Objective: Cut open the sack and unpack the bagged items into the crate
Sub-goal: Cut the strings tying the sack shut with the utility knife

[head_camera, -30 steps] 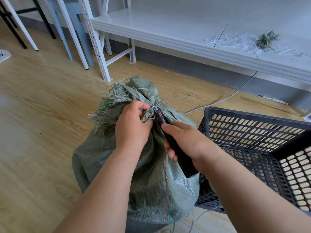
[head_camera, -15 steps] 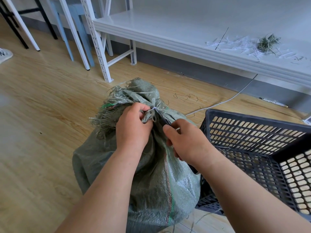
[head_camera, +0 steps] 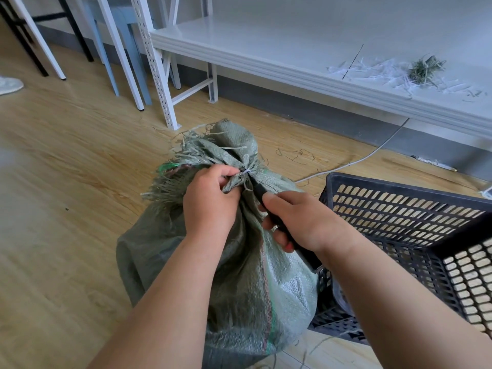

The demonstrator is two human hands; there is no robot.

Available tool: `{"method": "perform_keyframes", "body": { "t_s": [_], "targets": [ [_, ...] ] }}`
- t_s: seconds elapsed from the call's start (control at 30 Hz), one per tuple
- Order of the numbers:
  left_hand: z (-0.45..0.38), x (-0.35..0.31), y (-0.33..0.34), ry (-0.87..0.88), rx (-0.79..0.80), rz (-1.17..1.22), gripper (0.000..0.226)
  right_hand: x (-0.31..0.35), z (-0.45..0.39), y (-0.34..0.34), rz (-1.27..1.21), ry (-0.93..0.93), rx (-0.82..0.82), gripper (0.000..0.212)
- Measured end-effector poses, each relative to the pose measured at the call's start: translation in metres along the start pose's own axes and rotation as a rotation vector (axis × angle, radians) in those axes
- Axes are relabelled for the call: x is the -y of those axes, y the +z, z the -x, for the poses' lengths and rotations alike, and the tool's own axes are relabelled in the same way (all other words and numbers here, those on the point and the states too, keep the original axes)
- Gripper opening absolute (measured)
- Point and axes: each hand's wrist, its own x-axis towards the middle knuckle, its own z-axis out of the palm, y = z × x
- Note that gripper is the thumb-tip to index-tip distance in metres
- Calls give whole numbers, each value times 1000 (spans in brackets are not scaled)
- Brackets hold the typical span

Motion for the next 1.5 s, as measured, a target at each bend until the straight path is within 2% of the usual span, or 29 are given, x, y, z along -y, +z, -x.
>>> {"method": "perform_keyframes", "body": {
  "t_s": [0.23,0.43,0.57,0.77,0.93,1.33,1.5],
  "targets": [
    [-2,-3,-3,-5,7,31,27,3,6,-6,-29,0,40,34],
    [3,-6,1,61,71,-13,26,6,-1,-9,43,14,12,32],
    [6,-4,3,91,95,-56,27,6,-6,-10,-33,58,60,31],
    [6,-4,3,49,3,-28,26,4,-5,-13,-102,32,116,35],
    [3,-2,1,35,-3,-31,28,0,0,-12,-148,20,115,32],
    [2,-3,5,46,58,-43,29,2,-14,-11,-23,36,73,35],
    [3,-1,6,47,74,-96,30,3,-21,-10,-43,80,110,36]
  ]
}}
